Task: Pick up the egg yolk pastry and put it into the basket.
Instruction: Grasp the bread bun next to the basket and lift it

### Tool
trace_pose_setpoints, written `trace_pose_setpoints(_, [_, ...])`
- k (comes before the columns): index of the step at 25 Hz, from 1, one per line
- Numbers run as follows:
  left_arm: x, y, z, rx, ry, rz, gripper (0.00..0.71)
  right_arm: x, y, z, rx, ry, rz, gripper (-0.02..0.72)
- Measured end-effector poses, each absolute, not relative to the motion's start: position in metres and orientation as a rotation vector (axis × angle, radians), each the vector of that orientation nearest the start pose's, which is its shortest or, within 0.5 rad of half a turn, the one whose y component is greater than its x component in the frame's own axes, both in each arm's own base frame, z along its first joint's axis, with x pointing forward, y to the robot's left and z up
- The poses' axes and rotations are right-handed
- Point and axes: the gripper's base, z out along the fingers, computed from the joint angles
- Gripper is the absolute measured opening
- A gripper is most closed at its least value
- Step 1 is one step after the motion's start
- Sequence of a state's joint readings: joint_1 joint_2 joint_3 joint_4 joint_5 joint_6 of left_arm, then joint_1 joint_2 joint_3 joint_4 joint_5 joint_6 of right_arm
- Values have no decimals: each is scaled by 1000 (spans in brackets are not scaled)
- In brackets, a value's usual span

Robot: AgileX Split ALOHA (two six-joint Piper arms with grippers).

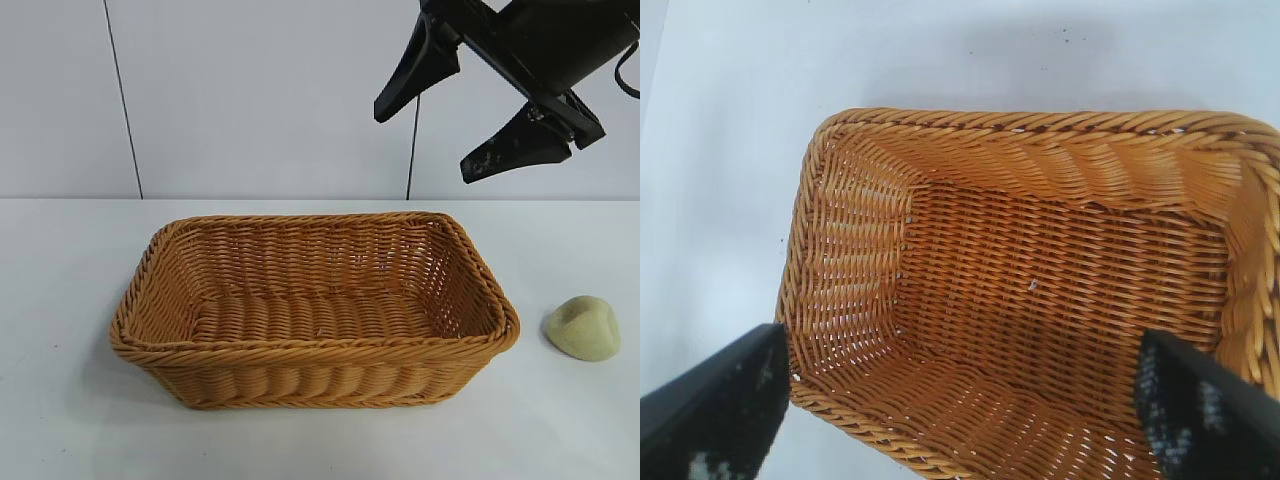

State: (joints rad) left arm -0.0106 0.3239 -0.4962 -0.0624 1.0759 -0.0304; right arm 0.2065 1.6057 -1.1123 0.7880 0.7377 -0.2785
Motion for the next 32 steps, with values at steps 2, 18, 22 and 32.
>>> trace_pose_setpoints(2, [34,-5,271,-30,2320,-100,645,316,111,259,-1,2590,851,670])
trace_pose_setpoints(18, [-5,-5,275,-17,2057,-104,645,323,76,264,0,2694,534,670])
trace_pose_setpoints(22, [-5,-5,275,-17,2057,-104,645,325,38,262,77,2766,320,670])
trace_pose_setpoints(32, [-5,-5,275,-17,2055,-104,645,335,-2,236,217,2851,186,670])
